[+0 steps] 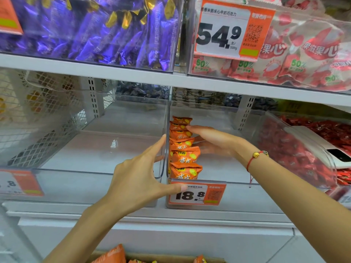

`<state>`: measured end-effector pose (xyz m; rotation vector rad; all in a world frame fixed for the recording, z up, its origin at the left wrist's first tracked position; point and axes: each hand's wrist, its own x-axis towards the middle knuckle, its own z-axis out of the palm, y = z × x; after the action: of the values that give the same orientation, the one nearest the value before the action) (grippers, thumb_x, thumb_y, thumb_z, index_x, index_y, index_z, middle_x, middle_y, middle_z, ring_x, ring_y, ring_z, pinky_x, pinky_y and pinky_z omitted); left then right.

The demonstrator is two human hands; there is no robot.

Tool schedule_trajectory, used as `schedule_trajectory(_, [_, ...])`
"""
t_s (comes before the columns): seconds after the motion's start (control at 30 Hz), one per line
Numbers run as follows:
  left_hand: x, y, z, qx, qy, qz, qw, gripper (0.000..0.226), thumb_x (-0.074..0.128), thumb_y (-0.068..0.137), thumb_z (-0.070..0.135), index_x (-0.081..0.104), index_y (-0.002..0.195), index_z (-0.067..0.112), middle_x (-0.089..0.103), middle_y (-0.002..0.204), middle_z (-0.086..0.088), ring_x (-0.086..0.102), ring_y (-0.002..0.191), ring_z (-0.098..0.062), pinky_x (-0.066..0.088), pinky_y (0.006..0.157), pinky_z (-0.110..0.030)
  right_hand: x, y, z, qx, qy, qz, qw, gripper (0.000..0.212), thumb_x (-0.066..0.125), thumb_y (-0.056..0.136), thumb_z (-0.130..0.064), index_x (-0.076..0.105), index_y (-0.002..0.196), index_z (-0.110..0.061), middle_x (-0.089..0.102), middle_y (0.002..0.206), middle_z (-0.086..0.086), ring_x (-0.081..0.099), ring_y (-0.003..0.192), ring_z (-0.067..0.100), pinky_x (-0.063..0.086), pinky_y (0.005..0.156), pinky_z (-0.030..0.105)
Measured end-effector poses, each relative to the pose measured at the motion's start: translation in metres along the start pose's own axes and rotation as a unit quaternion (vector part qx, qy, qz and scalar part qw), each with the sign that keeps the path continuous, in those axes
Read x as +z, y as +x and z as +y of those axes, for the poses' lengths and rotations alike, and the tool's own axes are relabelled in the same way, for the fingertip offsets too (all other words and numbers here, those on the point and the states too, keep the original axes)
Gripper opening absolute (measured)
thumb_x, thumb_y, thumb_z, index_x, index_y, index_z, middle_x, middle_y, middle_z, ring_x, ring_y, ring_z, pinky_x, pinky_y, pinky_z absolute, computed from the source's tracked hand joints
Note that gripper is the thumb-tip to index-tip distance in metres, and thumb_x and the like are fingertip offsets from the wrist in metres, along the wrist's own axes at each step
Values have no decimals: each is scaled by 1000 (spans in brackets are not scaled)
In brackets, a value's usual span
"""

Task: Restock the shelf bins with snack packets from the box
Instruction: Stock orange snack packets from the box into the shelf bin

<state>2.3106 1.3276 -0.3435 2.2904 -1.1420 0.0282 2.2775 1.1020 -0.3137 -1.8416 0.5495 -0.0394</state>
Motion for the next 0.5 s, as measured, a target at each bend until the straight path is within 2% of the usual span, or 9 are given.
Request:
schedule_trajectory(0.07, [0, 0, 0, 5, 7, 1, 1000, 121, 55, 47, 87, -2, 148, 52, 50, 139, 23, 56, 119, -1, 44, 95, -23, 1, -3, 6, -32, -75, -3, 997, 56, 48, 95, -48, 30, 145, -30, 58, 125, -4, 60, 105, 11, 49, 89, 27])
schedule_trajectory(0.13, [0, 0, 0, 7, 11, 4, 1000, 121, 55, 48, 87, -3, 148, 52, 49, 139, 23, 56, 119, -2, 44, 95, -23, 6, -4, 15, -78, -160, 27, 984, 71, 46, 94, -53, 8, 151, -35, 35, 150, -2, 45, 130, 17, 38, 108, 38])
schedule_trajectory(0.2, [0, 0, 0, 6, 12, 6, 1000, 121, 56, 49, 87, -3, 148, 51, 49, 140, 22, 56, 120, -3, 44, 96, -24, 14, -2, 22, -110, -219, 22, 969, 72, 42, 95, -54, 0, 151, -37, 8, 159, -6, 20, 145, 18, 27, 116, 43])
schedule_trajectory(0.27, [1, 0, 1, 7, 12, 9, 1000, 121, 56, 50, 86, -2, 149, 50, 49, 140, 21, 56, 120, -3, 44, 96, -23, 19, 2, 27, -117, -251, 16, 961, 67, 38, 98, -50, -1, 151, -37, -10, 159, -8, 3, 148, 18, 23, 118, 44])
schedule_trajectory(0.4, [2, 1, 0, 5, 20, 12, 1000, 120, 57, 51, 86, -2, 149, 49, 49, 140, 22, 56, 119, -4, 44, 94, -21, 28, 6, 31, -112, -297, 22, 948, 65, 31, 100, -48, -4, 153, -33, -16, 160, -5, -9, 148, 15, 10, 117, 36])
schedule_trajectory(0.47, [2, 0, 0, 6, 24, 11, 1000, 120, 57, 51, 86, -3, 149, 50, 49, 140, 22, 56, 120, -5, 44, 94, -22, 24, 4, 25, -120, -328, 23, 937, 65, 32, 99, -50, -1, 153, -31, -9, 161, -2, -4, 148, 17, 10, 117, 36])
schedule_trajectory(0.5, [1, 0, 1, 8, 28, 11, 1000, 120, 57, 52, 87, -4, 149, 50, 49, 140, 22, 56, 119, -5, 44, 94, -22, 19, 5, 21, -131, -335, 29, 933, 65, 35, 99, -50, 5, 153, -30, 0, 161, 0, 4, 148, 20, 14, 116, 36])
